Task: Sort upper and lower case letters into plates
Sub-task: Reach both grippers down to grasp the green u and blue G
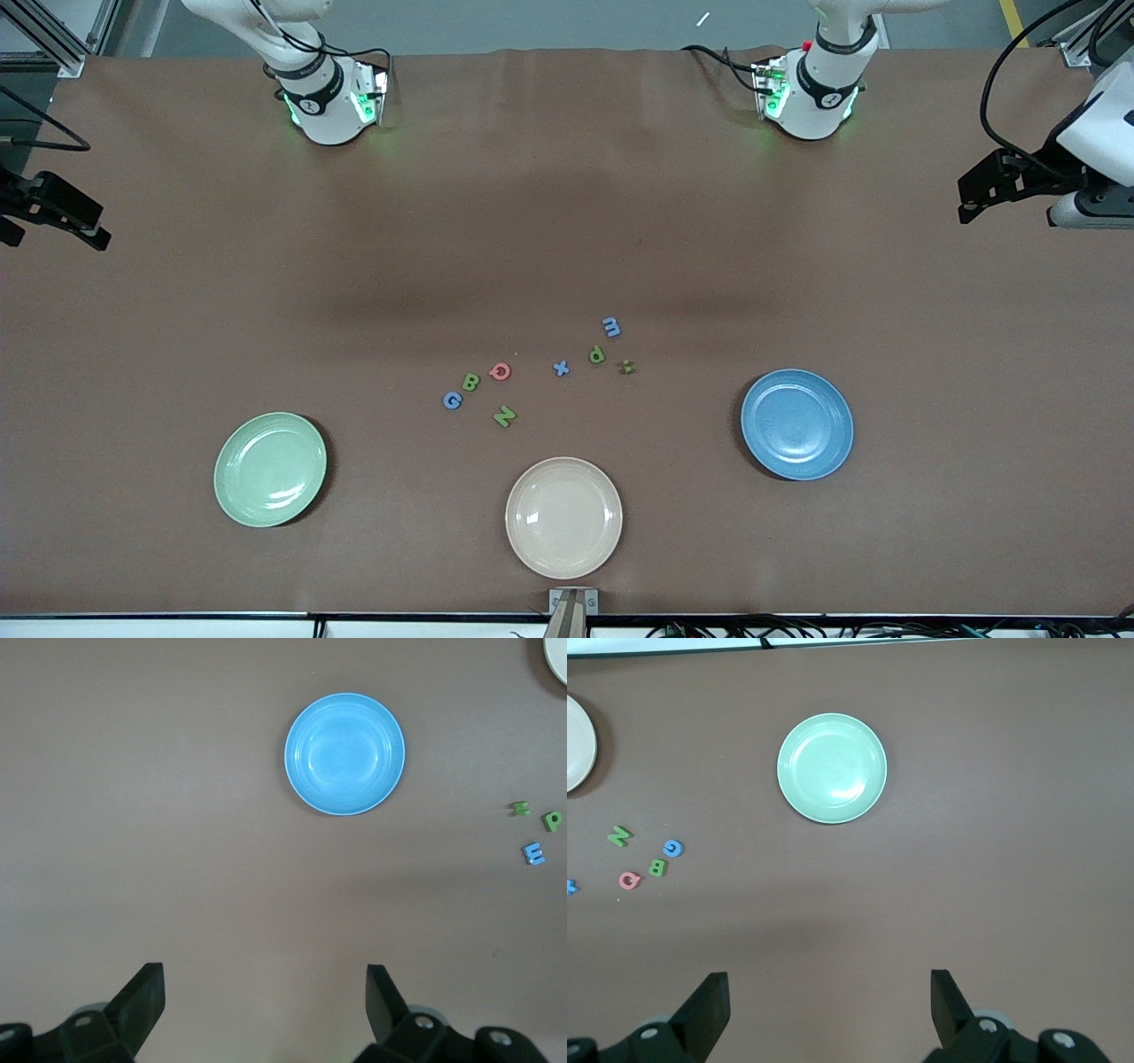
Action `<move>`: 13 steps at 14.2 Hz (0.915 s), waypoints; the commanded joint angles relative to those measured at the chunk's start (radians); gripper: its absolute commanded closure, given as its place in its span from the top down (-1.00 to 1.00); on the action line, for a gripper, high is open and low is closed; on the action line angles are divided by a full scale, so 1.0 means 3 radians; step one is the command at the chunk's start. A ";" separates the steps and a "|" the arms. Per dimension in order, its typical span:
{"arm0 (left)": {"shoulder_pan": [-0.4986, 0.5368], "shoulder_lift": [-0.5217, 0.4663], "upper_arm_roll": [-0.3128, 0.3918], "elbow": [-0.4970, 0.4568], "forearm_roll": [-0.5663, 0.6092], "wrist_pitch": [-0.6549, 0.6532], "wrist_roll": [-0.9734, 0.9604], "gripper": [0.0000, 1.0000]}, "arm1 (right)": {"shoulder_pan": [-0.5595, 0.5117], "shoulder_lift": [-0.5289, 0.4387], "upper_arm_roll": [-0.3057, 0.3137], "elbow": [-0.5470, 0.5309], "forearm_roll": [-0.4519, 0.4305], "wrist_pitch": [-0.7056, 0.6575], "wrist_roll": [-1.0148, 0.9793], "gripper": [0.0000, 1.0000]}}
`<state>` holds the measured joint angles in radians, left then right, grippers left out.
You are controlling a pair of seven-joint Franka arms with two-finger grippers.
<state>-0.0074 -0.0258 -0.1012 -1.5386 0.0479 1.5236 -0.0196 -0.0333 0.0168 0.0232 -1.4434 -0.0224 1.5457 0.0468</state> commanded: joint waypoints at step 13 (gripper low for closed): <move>-0.0665 0.1194 -0.0179 0.0056 -0.0057 0.0872 -0.0843 1.00 | 0.0116 0.0955 0.0035 0.0025 0.0528 0.0383 -0.0003 1.00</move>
<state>-0.1514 0.2421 -0.1548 -1.5474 0.0439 1.7423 -0.2104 -0.0015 0.1984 0.0334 -1.4620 0.0630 1.6000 0.0370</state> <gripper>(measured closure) 0.000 0.000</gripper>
